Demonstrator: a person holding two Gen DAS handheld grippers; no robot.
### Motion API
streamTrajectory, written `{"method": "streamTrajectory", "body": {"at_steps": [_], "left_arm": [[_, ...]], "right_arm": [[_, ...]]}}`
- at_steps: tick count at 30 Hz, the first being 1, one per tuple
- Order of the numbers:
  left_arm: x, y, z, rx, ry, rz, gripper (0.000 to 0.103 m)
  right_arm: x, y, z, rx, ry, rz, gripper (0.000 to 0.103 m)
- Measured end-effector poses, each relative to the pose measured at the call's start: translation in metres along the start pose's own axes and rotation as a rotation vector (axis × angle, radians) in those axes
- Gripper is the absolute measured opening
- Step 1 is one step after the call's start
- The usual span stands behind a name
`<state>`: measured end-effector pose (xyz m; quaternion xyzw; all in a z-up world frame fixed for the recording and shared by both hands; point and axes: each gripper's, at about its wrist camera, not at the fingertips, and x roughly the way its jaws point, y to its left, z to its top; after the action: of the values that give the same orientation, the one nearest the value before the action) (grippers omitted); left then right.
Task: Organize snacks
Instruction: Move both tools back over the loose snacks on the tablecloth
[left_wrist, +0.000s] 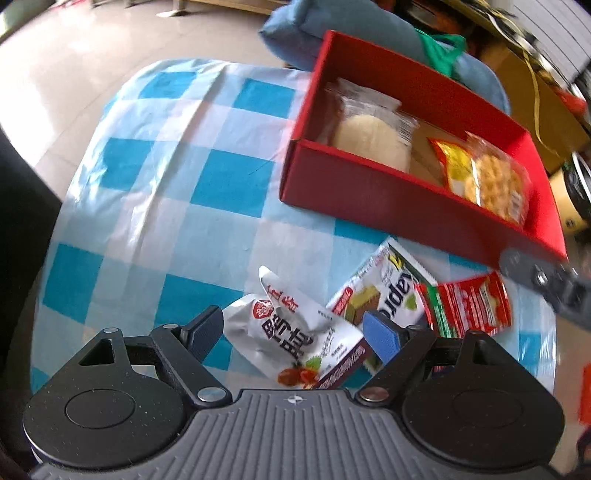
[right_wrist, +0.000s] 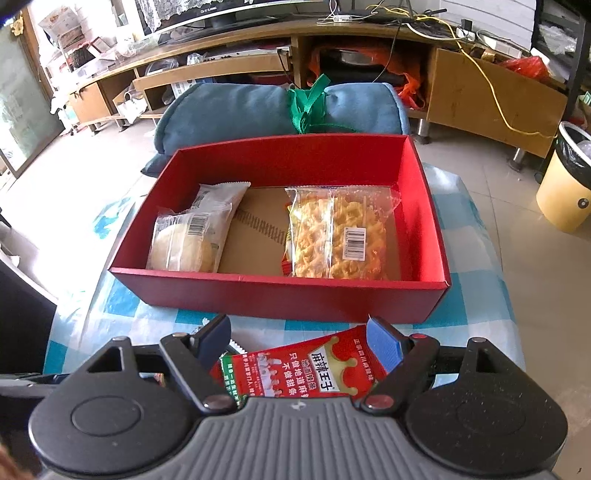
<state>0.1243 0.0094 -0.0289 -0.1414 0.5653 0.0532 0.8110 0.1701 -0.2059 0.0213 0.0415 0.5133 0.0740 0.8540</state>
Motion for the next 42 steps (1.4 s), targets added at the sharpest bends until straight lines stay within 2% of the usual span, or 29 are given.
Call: {"method": "streamTrajectory", "body": {"at_steps": [3, 4, 8, 11, 15, 16, 23, 24, 25, 27, 29, 31, 34, 38, 40, 42], "left_arm": [[0.009, 0.001, -0.002, -0.097, 0.012, 0.003, 0.085], [0.013, 0.001, -0.004, -0.126, 0.013, 0.011, 0.088], [0.012, -0.001, -0.007, -0.171, -0.032, 0.036, 0.088], [0.009, -0.004, -0.008, -0.128, -0.053, 0.032, 0.081], [0.004, -0.006, -0.010, -0.046, -0.050, 0.043, 0.061], [0.005, -0.002, -0.011, -0.039, -0.037, 0.045, 0.059], [0.003, 0.020, -0.010, -0.059, -0.015, 0.046, 0.057], [0.003, 0.020, -0.010, -0.049, -0.017, 0.047, 0.059], [0.003, 0.020, -0.010, -0.045, -0.021, 0.053, 0.068], [0.005, 0.022, -0.011, -0.046, -0.024, 0.065, 0.076], [0.006, 0.025, -0.012, -0.043, -0.026, 0.066, 0.073], [0.006, 0.025, -0.012, -0.016, -0.037, 0.081, 0.065], [0.005, 0.028, -0.013, 0.001, -0.046, 0.080, 0.064], [0.004, 0.030, -0.013, 0.014, -0.047, 0.068, 0.064], [0.003, 0.031, -0.012, 0.026, -0.045, 0.064, 0.064], [0.003, 0.031, -0.013, 0.033, -0.047, 0.060, 0.064]], "right_arm": [[-0.001, 0.000, 0.000, 0.002, 0.001, 0.010, 0.079], [-0.001, 0.000, 0.000, 0.001, 0.001, 0.013, 0.079], [-0.002, 0.001, -0.001, -0.013, 0.003, 0.020, 0.079], [0.000, 0.002, -0.002, -0.021, 0.014, 0.020, 0.079], [0.000, 0.004, -0.003, -0.026, 0.023, 0.022, 0.079], [0.001, 0.005, -0.004, -0.028, 0.026, 0.028, 0.079], [0.015, 0.022, -0.011, -0.011, 0.125, 0.125, 0.079], [0.018, 0.024, -0.013, -0.003, 0.140, 0.140, 0.079], [0.022, 0.025, -0.013, 0.017, 0.165, 0.164, 0.079], [0.031, 0.026, -0.015, 0.070, 0.214, 0.212, 0.079], [0.041, 0.025, -0.017, 0.138, 0.267, 0.269, 0.080], [0.045, 0.028, -0.017, 0.166, 0.286, 0.292, 0.082], [0.047, 0.031, -0.017, 0.218, 0.305, 0.318, 0.082], [0.035, 0.048, -0.010, 0.131, 0.251, 0.282, 0.081], [0.032, 0.052, -0.008, 0.061, 0.221, 0.224, 0.081], [0.032, 0.040, -0.007, 0.072, 0.204, 0.171, 0.081]]}}
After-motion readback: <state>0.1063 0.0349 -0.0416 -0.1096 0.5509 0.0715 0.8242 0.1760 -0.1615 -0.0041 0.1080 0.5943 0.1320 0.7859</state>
